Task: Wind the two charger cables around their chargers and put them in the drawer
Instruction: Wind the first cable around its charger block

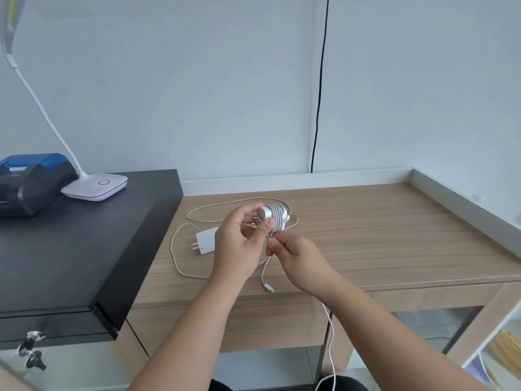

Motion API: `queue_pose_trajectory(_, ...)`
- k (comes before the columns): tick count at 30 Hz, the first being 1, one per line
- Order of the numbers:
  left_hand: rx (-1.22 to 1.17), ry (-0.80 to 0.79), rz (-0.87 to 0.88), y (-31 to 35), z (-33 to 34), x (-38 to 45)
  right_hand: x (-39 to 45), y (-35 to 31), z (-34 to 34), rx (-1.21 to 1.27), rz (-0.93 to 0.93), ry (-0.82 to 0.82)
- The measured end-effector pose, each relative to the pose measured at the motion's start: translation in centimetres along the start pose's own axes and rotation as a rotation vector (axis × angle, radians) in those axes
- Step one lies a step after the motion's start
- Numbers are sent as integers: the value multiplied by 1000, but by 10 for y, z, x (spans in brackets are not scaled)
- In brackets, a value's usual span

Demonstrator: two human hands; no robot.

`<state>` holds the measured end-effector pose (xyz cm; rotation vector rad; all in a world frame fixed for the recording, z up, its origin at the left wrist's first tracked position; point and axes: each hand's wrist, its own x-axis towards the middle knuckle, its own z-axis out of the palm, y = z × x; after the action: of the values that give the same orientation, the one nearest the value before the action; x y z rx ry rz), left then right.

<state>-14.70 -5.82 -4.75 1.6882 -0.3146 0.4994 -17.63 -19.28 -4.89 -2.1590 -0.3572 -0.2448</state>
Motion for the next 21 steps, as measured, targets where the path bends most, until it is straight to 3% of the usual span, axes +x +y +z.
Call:
queue_pose_trajectory(8,294,-54,268,-5,-7,2,2,-5,-28,-170,-24,-127)
queue_pose_trajectory(17,408,-116,382,-7,-25,2,15,-19,-66,-332,-110,-168)
queue_pose_trajectory(21,407,-281,341,-6,-56,5,26,-35,-66,-330,-223,-158)
